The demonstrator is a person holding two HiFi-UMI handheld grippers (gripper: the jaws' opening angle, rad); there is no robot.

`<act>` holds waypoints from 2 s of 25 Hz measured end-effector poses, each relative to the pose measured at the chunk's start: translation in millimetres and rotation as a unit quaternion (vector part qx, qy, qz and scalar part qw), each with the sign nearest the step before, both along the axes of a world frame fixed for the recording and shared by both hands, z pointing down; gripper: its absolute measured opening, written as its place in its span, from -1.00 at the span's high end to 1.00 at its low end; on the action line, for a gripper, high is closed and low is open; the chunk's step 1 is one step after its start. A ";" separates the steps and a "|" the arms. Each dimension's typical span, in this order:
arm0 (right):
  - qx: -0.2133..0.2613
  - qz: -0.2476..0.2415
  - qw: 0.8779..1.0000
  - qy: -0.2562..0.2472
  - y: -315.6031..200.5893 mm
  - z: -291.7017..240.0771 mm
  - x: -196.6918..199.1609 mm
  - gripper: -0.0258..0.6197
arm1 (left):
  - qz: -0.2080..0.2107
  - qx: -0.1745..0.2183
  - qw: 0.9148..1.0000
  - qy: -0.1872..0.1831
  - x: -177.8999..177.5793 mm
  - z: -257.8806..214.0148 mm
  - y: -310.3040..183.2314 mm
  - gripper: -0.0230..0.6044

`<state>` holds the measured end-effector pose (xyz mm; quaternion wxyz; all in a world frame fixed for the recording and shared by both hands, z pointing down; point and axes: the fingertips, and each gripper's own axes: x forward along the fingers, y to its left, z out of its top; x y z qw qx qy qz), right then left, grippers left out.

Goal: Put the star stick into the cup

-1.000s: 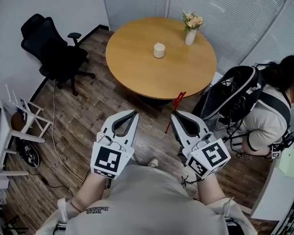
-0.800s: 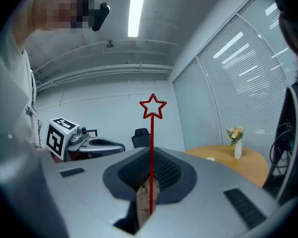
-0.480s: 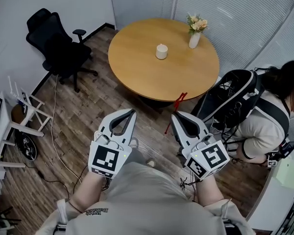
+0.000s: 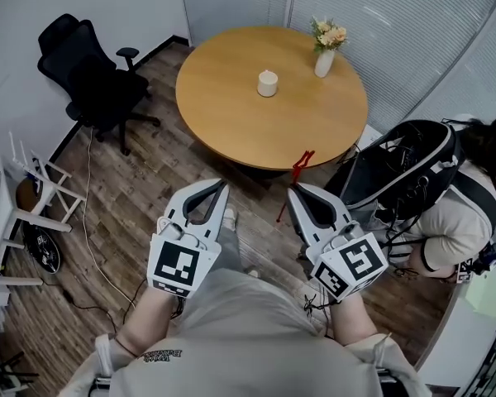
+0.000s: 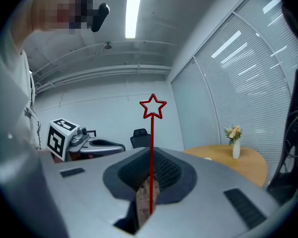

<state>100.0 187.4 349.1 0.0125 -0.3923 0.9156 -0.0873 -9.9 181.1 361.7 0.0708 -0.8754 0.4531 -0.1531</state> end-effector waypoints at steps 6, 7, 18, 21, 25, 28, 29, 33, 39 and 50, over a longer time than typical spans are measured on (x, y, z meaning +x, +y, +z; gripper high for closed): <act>-0.002 0.010 1.000 0.011 -11.9 -20.6 0.0 0.81 | 0.009 0.000 1.000 0.008 -0.6 -21.1 -13.6 0.86; 0.000 0.010 1.000 0.013 -15.3 -22.2 -0.8 0.81 | 0.010 0.000 1.000 0.008 -1.2 -21.5 -17.2 0.86; -0.012 0.031 0.999 0.018 -85.4 -15.9 -1.3 0.81 | 0.034 -0.015 0.999 0.005 -0.8 -12.4 -88.1 0.86; -0.018 0.039 0.999 0.022 -114.0 -23.3 -8.2 0.81 | 0.042 -0.020 0.999 0.007 -7.4 -19.4 -117.6 0.86; -0.023 0.048 0.998 0.032 -148.4 -33.6 -15.6 0.81 | 0.055 -0.021 0.998 0.009 -12.1 -29.4 -153.3 0.86; -0.025 0.057 0.998 0.033 -175.0 -37.7 -21.0 0.81 | 0.064 -0.023 0.998 0.009 -16.7 -32.7 -181.1 0.86; -0.027 0.059 0.997 0.034 -187.9 -40.8 -24.5 0.81 | 0.066 -0.024 0.997 0.010 -20.2 -35.4 -194.2 0.86; -0.035 0.065 0.996 0.046 -258.0 -64.9 -46.5 0.81 | 0.071 -0.032 0.997 0.023 -42.4 -58.1 -264.2 0.86; -0.027 0.094 0.994 0.039 -274.8 -64.1 -53.8 0.81 | 0.095 -0.024 0.995 0.022 -49.9 -56.3 -286.8 0.86; -0.026 0.128 0.991 0.034 -358.7 -52.3 -59.8 0.81 | 0.126 -0.034 0.991 0.023 -54.9 -40.9 -374.8 0.86</act>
